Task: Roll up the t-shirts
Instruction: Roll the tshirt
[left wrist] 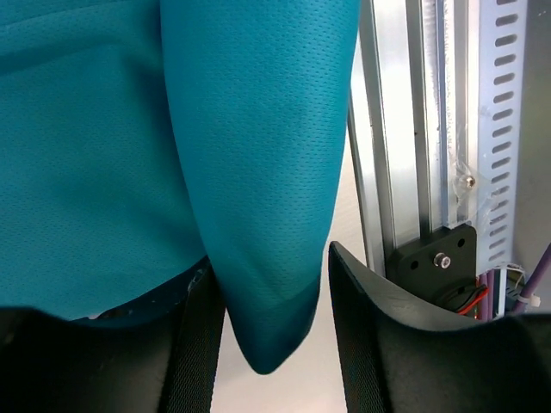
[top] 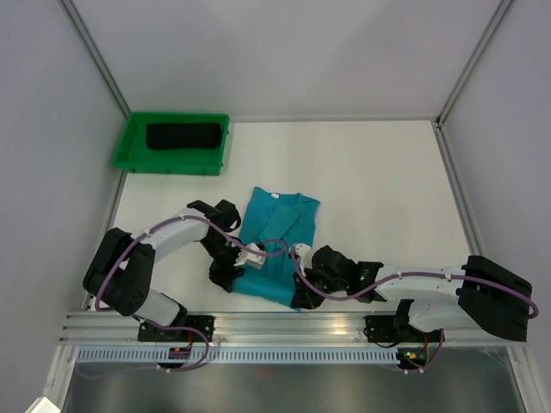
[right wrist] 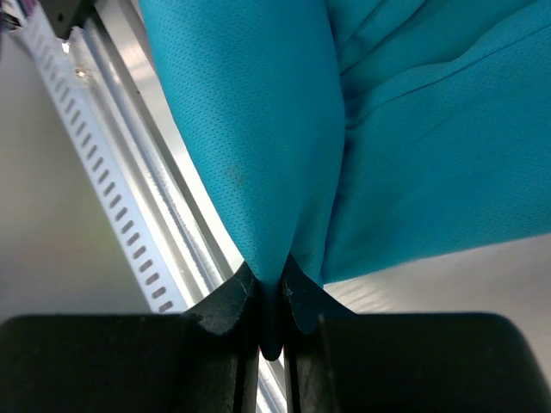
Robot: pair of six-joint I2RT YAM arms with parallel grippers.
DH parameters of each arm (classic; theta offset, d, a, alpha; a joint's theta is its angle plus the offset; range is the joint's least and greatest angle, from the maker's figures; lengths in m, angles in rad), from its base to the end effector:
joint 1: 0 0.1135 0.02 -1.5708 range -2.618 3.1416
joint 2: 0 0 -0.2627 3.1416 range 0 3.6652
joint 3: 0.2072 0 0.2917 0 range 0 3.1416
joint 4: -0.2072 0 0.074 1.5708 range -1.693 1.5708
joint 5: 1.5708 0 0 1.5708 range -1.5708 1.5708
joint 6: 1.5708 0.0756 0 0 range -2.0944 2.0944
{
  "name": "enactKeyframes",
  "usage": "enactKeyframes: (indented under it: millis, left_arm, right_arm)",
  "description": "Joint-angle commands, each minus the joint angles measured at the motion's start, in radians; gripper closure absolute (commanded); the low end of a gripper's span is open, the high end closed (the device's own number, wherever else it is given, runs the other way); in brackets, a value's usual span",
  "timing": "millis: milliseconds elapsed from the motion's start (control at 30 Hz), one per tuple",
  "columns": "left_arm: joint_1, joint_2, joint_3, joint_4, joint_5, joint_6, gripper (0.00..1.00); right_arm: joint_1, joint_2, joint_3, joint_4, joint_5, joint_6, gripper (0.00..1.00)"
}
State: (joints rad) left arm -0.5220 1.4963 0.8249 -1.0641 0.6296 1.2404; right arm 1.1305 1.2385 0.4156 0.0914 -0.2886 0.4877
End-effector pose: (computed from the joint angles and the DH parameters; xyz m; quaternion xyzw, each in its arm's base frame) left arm 0.1851 -0.1578 0.1116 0.7149 0.6226 -0.3164 0.0352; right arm 0.1005 0.2638 0.0955 -0.3411 0.8390 0.3824 0.1832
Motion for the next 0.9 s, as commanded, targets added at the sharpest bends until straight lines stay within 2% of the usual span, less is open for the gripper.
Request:
enactKeyframes:
  millis: [0,133,333,433,500,533,567,767,867]
  left_arm:
    - [0.005,-0.040,0.060,-0.027,0.024,-0.022,0.44]
    - [0.005,-0.051,0.109,-0.063,0.099,-0.091,0.44]
    - [0.005,-0.083,0.050,-0.062,0.128,-0.150,0.45]
    - [0.005,-0.088,0.011,-0.007,0.116,-0.209,0.52]
    - [0.005,-0.079,0.002,0.025,0.088,-0.254,0.73]
    - [0.005,-0.073,0.003,0.047,0.079,-0.263,0.90]
    - [0.007,-0.058,0.008,0.052,0.071,-0.280,0.96]
    - [0.027,0.025,0.011,0.006,0.036,-0.199,0.98]
    - [0.027,0.057,-0.017,0.013,0.013,-0.179,0.98]
  right_arm:
    - [-0.043,0.007,-0.012,0.097,-0.139,0.068,0.84]
    - [-0.081,0.032,-0.032,0.142,-0.207,0.103,0.84]
    - [-0.135,0.052,-0.046,0.176,-0.267,0.135,0.85]
    - [-0.146,0.084,-0.040,0.189,-0.285,0.137,0.85]
    - [-0.155,0.096,-0.034,0.189,-0.303,0.132,0.85]
    - [-0.161,0.107,-0.032,0.188,-0.311,0.132,0.84]
    - [-0.166,0.110,-0.034,0.186,-0.317,0.132,0.84]
    - [-0.201,0.171,-0.038,0.130,-0.389,0.098,0.85]
    - [-0.199,0.219,-0.034,0.152,-0.402,0.110,0.85]
